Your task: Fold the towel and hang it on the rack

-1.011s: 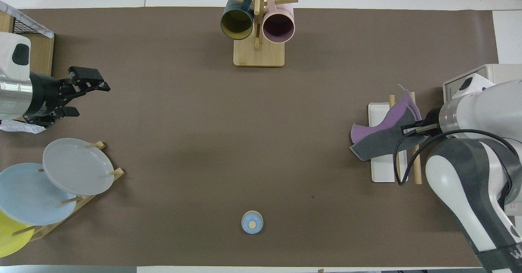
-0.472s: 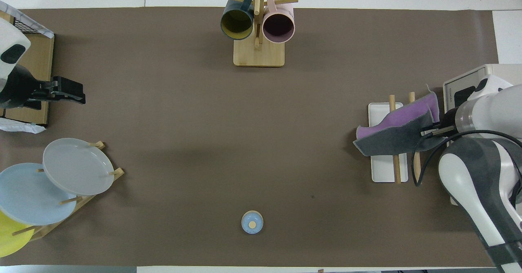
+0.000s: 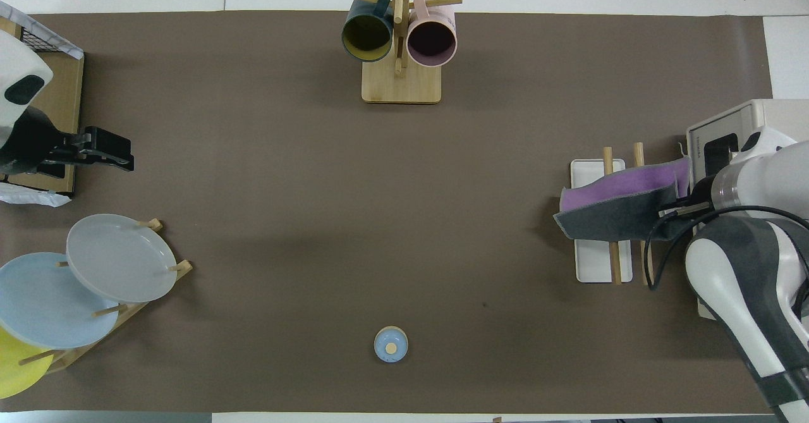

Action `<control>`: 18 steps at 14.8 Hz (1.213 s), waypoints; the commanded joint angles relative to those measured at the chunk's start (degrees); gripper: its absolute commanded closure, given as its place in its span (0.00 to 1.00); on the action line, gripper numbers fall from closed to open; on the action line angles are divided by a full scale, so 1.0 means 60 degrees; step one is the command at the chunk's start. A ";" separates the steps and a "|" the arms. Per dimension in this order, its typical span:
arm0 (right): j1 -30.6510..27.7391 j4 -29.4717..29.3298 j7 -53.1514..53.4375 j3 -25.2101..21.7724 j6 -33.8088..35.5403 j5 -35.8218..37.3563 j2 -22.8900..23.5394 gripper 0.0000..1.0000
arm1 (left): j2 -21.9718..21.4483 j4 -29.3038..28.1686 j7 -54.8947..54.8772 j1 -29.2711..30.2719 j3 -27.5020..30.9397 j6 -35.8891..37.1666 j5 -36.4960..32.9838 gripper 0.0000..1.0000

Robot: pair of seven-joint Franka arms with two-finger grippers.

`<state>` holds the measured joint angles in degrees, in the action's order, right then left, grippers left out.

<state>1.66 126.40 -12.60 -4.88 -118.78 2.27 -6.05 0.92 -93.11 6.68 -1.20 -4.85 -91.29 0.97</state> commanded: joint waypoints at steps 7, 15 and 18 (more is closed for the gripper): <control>-0.0029 -0.0585 -0.0374 0.0110 0.0443 0.0179 -0.0192 0.00 | 0.0110 0.0650 -0.0073 -0.0284 0.0164 0.0509 0.0058 0.00; -0.0028 -0.3994 -0.0375 0.0183 0.3692 0.0208 0.0508 0.00 | -0.0022 0.0547 -0.0118 -0.0269 0.0150 0.0494 0.0044 0.00; -0.0014 -0.5258 -0.0287 0.0183 0.4721 0.0193 0.0877 0.00 | -0.0007 0.0547 -0.0118 -0.0269 0.0150 0.0479 0.0044 0.00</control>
<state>1.89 101.37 -13.71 -4.14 -94.51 2.33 -4.39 1.57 -89.32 6.66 -2.02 -4.83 -88.86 1.00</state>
